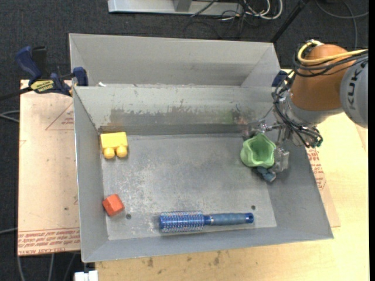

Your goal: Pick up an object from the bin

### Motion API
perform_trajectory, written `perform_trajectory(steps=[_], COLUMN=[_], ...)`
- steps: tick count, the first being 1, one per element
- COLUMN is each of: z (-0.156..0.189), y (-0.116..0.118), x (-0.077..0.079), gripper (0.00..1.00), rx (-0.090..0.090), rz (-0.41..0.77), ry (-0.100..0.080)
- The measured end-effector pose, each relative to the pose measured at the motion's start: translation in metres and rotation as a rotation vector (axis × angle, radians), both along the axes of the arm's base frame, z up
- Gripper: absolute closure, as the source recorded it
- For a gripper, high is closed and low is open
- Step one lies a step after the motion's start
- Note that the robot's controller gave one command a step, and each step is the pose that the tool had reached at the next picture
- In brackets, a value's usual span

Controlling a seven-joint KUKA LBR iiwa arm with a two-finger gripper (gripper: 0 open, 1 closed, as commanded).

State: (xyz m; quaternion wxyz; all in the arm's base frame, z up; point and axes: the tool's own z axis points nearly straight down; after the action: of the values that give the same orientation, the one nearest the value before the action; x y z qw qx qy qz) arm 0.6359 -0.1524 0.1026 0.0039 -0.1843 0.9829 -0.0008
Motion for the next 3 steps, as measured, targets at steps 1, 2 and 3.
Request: perform_trajectory(steps=[1, 2, 3], z=[-0.001, -0.002, -0.032], y=[0.004, 0.004, 0.032], x=[0.0, -0.001, -0.023], gripper=[1.0, 0.0, 0.0], rx=[0.002, 0.002, 0.002], rz=[0.005, 0.005, -0.207], ry=[0.003, 0.004, 0.006])
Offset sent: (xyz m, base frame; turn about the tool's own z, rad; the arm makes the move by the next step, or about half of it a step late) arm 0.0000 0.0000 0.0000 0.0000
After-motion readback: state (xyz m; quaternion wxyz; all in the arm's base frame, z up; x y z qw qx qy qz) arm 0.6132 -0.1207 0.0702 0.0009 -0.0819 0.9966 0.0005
